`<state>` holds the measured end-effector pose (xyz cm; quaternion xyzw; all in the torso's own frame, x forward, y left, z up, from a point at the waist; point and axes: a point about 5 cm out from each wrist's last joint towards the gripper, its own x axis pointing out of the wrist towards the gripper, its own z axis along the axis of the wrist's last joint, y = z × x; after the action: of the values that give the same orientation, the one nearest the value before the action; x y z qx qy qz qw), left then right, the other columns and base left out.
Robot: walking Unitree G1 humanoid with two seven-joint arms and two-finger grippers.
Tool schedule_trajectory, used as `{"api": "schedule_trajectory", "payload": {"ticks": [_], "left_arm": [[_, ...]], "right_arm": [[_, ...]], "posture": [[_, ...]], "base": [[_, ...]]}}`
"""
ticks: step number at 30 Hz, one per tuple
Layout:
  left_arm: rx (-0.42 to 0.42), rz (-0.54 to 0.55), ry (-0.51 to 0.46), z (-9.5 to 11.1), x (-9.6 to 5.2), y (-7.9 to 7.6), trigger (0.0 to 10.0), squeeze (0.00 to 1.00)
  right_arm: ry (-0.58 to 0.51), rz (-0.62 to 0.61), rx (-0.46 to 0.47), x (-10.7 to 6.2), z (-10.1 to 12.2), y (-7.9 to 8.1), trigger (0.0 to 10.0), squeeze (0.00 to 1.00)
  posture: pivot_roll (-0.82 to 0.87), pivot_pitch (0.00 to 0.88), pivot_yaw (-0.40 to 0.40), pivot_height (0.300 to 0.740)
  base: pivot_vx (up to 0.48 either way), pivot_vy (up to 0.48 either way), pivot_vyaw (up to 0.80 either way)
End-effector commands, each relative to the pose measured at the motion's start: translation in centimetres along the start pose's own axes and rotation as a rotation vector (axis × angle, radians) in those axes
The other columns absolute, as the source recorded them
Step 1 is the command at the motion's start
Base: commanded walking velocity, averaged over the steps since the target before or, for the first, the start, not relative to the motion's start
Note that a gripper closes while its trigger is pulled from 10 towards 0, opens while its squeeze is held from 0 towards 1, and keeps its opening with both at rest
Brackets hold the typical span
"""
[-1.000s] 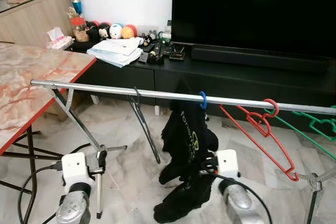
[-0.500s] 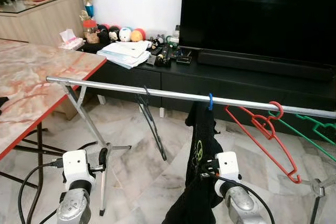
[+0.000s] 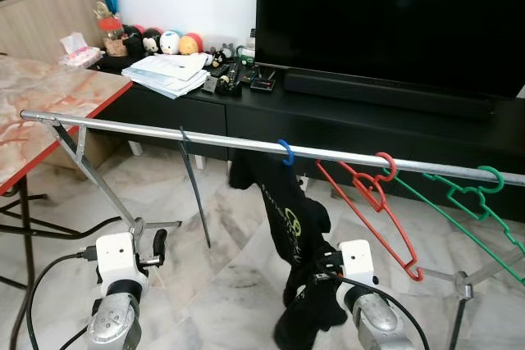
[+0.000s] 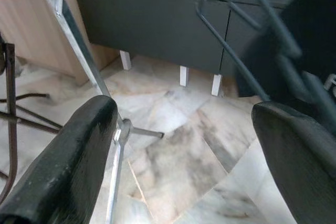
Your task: Hang hanger
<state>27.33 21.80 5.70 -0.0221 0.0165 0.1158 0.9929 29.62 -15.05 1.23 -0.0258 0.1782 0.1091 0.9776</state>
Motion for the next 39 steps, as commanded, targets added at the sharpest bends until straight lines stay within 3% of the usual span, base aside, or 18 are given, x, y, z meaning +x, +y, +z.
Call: {"api": "schedule_trajectory", "payload": {"ticks": [1, 7, 11, 13, 14, 16, 17, 19, 20, 22, 27, 35, 39], "left_arm": [[0.002, 0.003, 0.004, 0.0, -0.1, 0.0, 10.0, 0.00], [0.058, -0.053, -0.044, 1.7, 0.7, -0.5, 10.0, 0.00], [0.098, -0.102, -0.056, 3.2, 2.0, -1.4, 10.0, 0.00], [0.120, -0.112, -0.033, 3.3, 2.4, -1.6, 10.0, 0.00], [0.150, -0.141, 0.018, 3.5, 3.3, -2.1, 10.0, 0.00], [0.142, -0.174, 0.100, 3.5, 4.4, -2.9, 10.0, 0.00], [0.142, -0.174, 0.100, 3.5, 4.4, -2.9, 10.0, 0.00], [0.064, -0.203, 0.096, 4.8, 5.8, -4.0, 10.0, 0.00], [0.020, -0.205, 0.031, 6.1, 6.5, -4.4, 10.0, 0.00], [0.031, -0.186, -0.022, 6.9, 6.7, -4.3, 10.0, 0.00], [0.065, -0.157, -0.067, 6.7, 5.9, -3.8, 10.0, 0.00], [0.063, -0.140, -0.149, 5.4, 1.6, -3.5, 10.0, 0.00], [0.070, -0.140, -0.154, 5.2, 0.9, -3.6, 10.0, 0.00]], "right_arm": [[-0.008, -0.008, 0.001, -0.1, 0.1, -0.4, 10.0, 0.00], [-0.002, -0.001, 0.004, -0.1, -0.1, -0.2, 10.0, 0.00], [0.001, 0.007, 0.001, -0.1, -0.1, 0.0, 10.0, 0.00], [0.001, 0.007, 0.001, -0.1, -0.1, 0.0, 10.0, 0.00], [0.003, 0.010, 0.001, -0.1, -0.2, 0.0, 10.0, 0.00], [0.005, 0.011, 0.000, 0.0, -0.2, 0.1, 10.0, 0.00], [0.005, 0.011, 0.000, 0.0, -0.2, 0.1, 10.0, 0.00], [0.005, 0.014, -0.002, 0.0, -0.1, 0.2, 10.0, 0.00], [-0.005, 0.017, -0.005, 0.0, 0.0, 0.2, 10.0, 0.00], [-0.019, 0.017, 0.005, 0.0, 0.1, 0.2, 10.0, 0.00], [-0.007, 0.005, 0.017, -0.2, -0.4, 0.2, 10.0, 0.00], [0.178, -0.026, 0.046, -2.0, -5.1, 0.3, 10.0, 0.00], [0.222, -0.030, 0.040, -2.3, -6.0, 0.4, 10.0, 0.00]], "posture": [[0.03, 0.049, 0.030, 0.740], [0.03, 0.053, 0.027, 0.740], [0.03, 0.058, 0.026, 0.740], [0.03, 0.058, 0.026, 0.740], [0.03, 0.059, 0.025, 0.740], [0.03, 0.063, 0.024, 0.740], [0.03, 0.063, 0.024, 0.740], [0.02, 0.068, 0.022, 0.740], [0.02, 0.068, 0.027, 0.740], [0.01, 0.067, 0.032, 0.740], [0.00, 0.067, 0.034, 0.740], [0.02, 0.065, 0.028, 0.740], [0.03, 0.058, 0.029, 0.740]], "base": [[0.000, 0.000, 0.00], [0.000, 0.000, 0.00], [0.000, 0.000, 0.00], [0.000, 0.000, 0.00], [0.000, 0.000, 0.00], [0.000, 0.000, 0.00], [0.000, 0.000, 0.00], [0.000, 0.000, 0.00], [0.000, 0.000, 0.00], [0.000, 0.000, 0.00], [0.000, 0.000, 0.00], [0.000, 0.000, 0.00], [0.000, 0.000, 0.00]]}}
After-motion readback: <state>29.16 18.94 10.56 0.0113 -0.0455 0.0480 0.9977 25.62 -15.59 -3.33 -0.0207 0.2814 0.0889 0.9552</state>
